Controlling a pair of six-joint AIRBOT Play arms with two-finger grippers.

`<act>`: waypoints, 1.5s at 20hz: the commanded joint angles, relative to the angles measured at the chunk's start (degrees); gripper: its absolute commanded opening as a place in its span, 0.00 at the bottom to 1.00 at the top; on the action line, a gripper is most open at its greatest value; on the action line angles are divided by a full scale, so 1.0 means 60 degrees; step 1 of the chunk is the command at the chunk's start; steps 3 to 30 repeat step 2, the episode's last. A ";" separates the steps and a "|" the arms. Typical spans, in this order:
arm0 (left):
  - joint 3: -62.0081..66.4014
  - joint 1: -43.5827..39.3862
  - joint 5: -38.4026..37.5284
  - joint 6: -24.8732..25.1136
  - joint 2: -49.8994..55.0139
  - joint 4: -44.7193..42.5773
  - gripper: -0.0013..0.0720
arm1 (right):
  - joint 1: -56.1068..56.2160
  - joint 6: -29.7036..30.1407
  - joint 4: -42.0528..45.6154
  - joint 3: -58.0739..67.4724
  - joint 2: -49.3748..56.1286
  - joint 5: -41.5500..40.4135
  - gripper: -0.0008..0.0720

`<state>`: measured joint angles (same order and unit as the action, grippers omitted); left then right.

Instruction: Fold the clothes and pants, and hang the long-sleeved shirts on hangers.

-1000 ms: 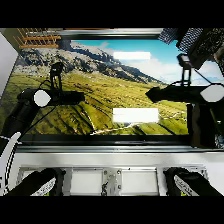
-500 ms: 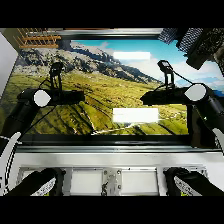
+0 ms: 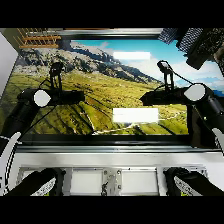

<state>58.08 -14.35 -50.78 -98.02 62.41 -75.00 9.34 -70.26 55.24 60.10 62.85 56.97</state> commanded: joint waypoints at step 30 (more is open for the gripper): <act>0.0000 0.0007 0.0000 0.0004 -0.0007 0.0000 0.03 | 0.0011 0.0000 -0.0004 0.0007 0.0007 0.0004 0.04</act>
